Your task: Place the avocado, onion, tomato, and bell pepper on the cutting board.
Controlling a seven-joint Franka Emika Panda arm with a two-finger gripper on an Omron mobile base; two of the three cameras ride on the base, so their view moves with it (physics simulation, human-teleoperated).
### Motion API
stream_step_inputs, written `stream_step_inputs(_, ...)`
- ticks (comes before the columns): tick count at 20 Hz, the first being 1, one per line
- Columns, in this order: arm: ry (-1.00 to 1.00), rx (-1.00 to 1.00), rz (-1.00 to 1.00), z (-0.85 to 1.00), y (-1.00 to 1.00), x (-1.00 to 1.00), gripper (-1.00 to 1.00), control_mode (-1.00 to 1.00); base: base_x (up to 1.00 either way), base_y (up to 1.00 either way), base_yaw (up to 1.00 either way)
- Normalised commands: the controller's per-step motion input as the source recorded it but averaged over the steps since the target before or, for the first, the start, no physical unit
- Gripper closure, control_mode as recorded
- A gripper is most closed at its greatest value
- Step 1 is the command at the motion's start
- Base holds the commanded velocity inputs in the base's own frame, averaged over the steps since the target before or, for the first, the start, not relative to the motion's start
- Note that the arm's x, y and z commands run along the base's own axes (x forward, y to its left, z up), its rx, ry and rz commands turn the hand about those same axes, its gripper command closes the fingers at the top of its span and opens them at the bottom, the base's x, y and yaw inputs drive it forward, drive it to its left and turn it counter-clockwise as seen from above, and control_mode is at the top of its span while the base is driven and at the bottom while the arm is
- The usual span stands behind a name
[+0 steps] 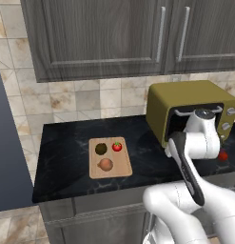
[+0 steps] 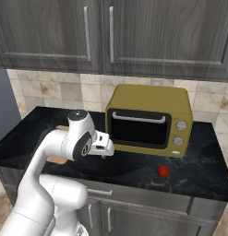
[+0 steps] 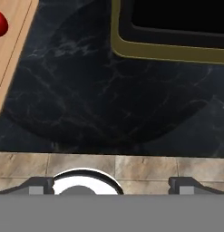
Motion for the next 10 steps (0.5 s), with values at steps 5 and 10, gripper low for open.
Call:
stream_step_inputs(5, 0.00, -0.03, 0.00, 0.09, -0.78, 0.00, -1.00, -1.00, 0.00, 0.00, 0.00)
stream_step_inputs(10, 0.00, 0.00, 0.00, 0.02, -0.77, 0.00, -1.00, -1.00, 0.00, 0.00, 0.00)
